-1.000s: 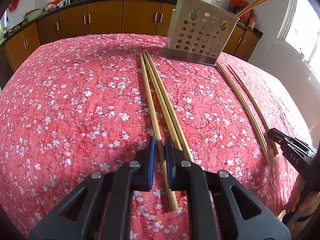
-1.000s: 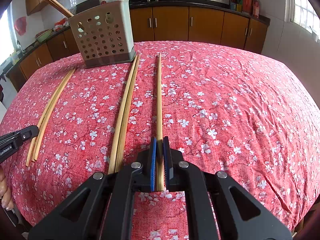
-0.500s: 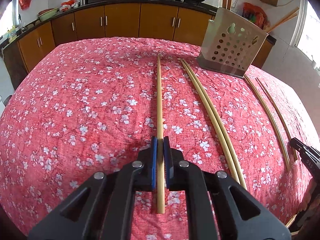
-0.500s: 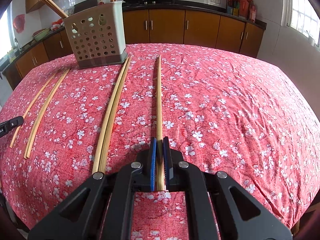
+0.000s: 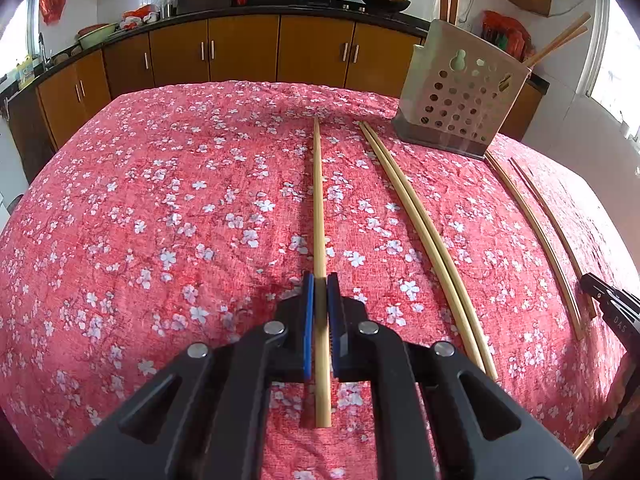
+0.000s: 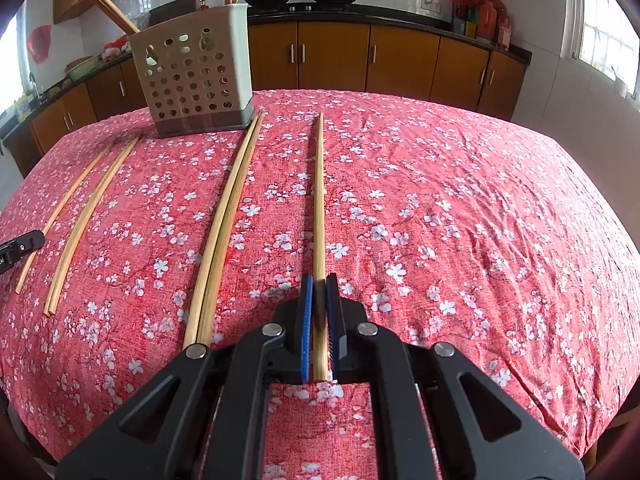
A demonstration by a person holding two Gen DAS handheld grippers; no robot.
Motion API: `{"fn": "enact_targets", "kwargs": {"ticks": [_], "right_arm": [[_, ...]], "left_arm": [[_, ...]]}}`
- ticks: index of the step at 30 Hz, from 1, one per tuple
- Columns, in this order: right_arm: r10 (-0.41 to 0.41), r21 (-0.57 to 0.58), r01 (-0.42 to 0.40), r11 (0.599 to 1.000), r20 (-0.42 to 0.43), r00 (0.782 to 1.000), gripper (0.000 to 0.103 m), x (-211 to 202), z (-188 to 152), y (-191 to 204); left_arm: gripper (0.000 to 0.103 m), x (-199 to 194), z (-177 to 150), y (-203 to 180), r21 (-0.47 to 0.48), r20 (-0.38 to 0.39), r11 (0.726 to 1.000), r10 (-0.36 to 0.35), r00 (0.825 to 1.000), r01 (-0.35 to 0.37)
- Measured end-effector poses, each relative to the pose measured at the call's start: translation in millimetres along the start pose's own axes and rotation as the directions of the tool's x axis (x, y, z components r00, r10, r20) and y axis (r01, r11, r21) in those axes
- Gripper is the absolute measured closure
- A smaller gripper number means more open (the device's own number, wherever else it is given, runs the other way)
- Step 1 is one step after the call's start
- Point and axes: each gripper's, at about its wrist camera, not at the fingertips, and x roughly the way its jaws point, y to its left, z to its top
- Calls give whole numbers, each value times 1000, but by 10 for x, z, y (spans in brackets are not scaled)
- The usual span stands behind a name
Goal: Organize utensils
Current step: 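Hold the grasped chopsticks closed in both grippers on the table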
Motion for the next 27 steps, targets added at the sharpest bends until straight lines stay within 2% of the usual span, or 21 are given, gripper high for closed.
{"fn": "enact_targets", "kwargs": {"ticks": [5,17,22,27], "right_arm": [[-1,-16,1,1000,-6,1000,95,24,37,18],[10,-16,-10,1000,-27,1000,95,138,177,45],[10,-30,-11,999,-36,999,95,149,195,37],[18,-17,-18,1000,-47,999,95,207,258,20]], "left_arm": [[93,81,94,-96,79,-32,997,28,999,-26],[94,239,269,5,34,-46,999,-7,999,8],[94,278,308,-1,69,-43,998,4,999,-1],[94,311,335,31,55,-26,998,-2,1000,3]]}}
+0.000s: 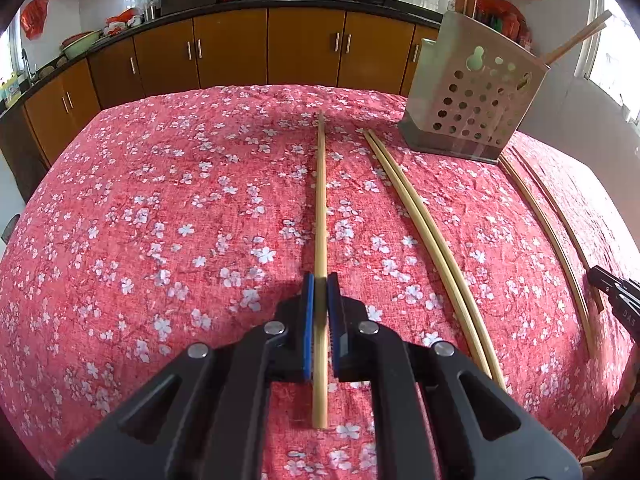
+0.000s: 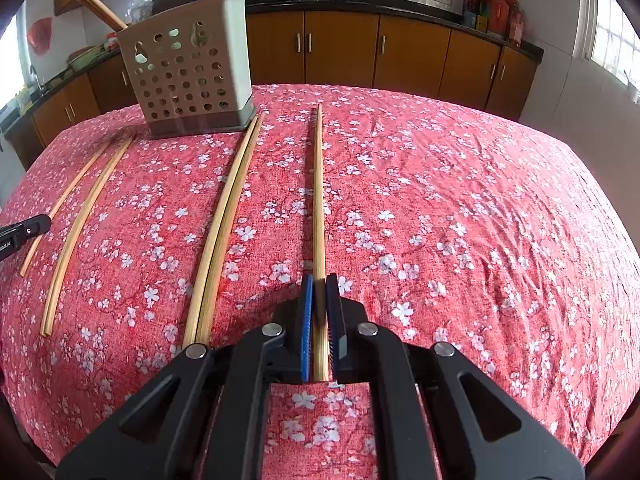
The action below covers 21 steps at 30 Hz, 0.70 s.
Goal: Organize utensils
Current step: 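Hold the grasped chopsticks closed in both grippers on the table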
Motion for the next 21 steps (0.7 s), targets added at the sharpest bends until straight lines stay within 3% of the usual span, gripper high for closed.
{"fn": "enact_targets", "kwargs": {"ticks": [21], "right_arm": [[10,12,-10,1000,1,1000,95,-2,-14,-9]], "left_arm": [[94,-28,-19,6,-6,2,1000,3,1000,-3]]}}
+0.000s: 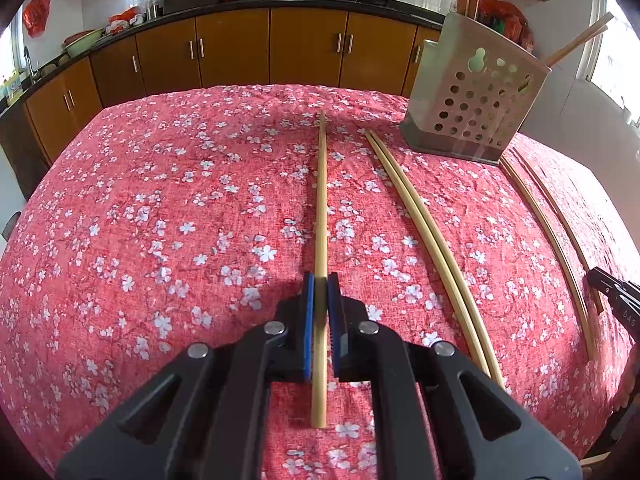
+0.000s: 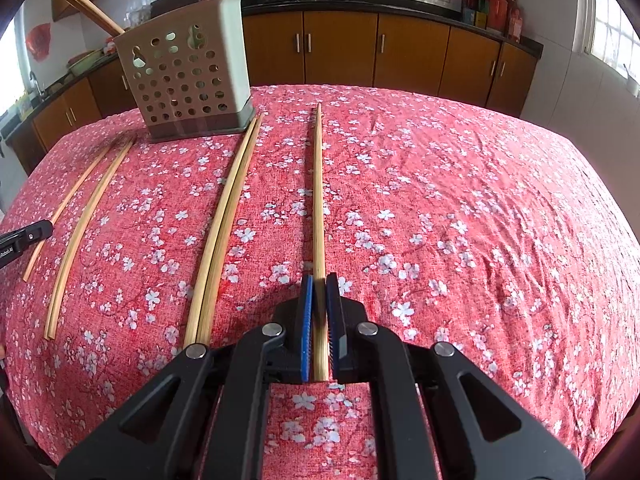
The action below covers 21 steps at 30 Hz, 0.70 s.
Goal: Organize utensils
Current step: 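Hold the grasped chopsticks closed in both grippers on the table, then lift both held chopsticks upright and carry them above the perforated holder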
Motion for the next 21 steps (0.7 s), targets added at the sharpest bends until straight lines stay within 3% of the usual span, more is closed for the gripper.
{"fn": "enact_targets", "kwargs": {"ticks": [6,11,17,21], "right_arm": [[1,6,-1,1000,9,1000,96,-15,0,-7],[9,34,-13,999,124,992,96,-318,54,-63],[13,55,-28,998,258,966,96,-666,189,-125],[12,46,-29,999,336,942,96,-858,235,-98]], "left_arm": [[95,-1,8,-33,16,1,1000,9,1000,-9],[95,-131,-1,-5,15,29,999,28,999,-29],[95,-513,101,32,-2,149,1000,17,989,-17],[95,-804,205,28,-5,246,1000,19,969,-18]]}}
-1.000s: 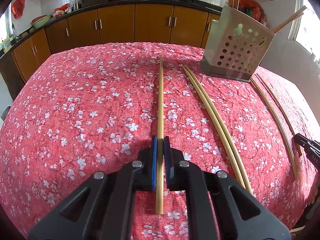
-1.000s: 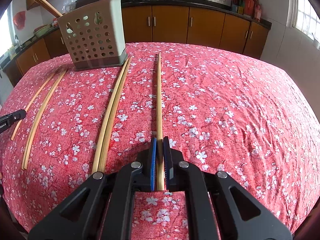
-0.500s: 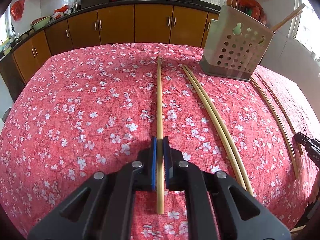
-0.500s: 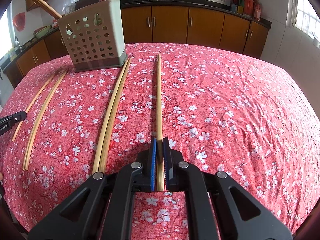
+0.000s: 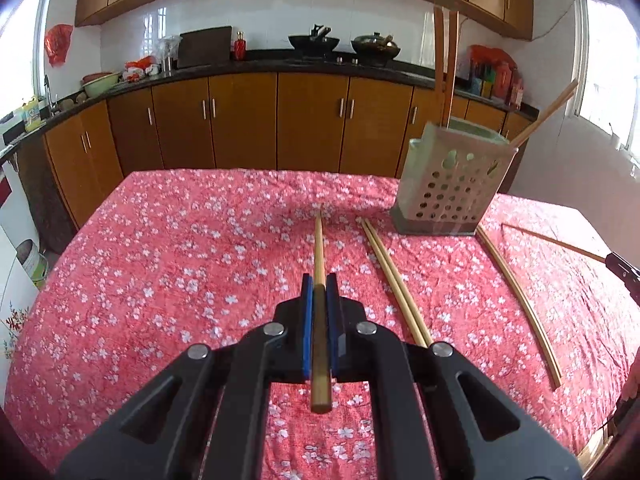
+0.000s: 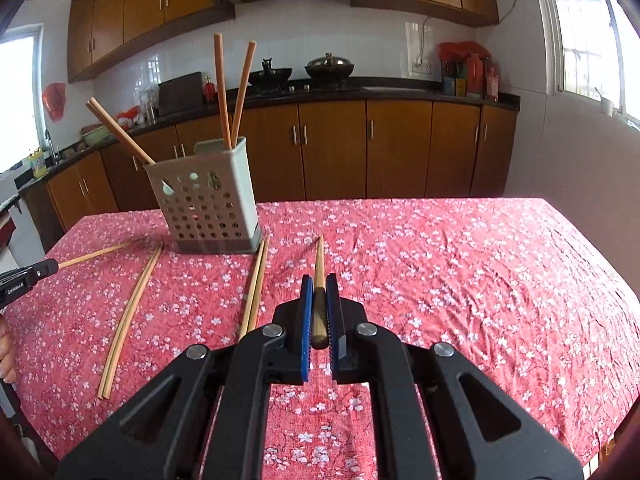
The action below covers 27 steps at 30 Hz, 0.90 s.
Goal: Organize utensils
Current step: 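Lift both held chopsticks upright and carry them above the perforated holder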
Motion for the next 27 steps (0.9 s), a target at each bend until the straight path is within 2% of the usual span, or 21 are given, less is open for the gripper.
{"fn": "enact_targets", "kwargs": {"ticks": [4,10,19,27], "right_arm": [[5,2,-5,1000,49,999,96,-86,73,3],[6,4,-6,1000,91,996,96,-151,159,-32],[-7,-4,8,1000,147,989,96,-181,401,49],[38,-2,-39,999,232,972,96,-378,720,133]], "left_arm": [[95,-209,164,-26,-15,77,1000,-7,997,8],[95,-425,341,-56,-35,148,999,-13,989,19],[96,-518,513,-82,-26,190,999,-19,982,24],[96,-672,695,-193,10,229,998,-64,971,63]]}}
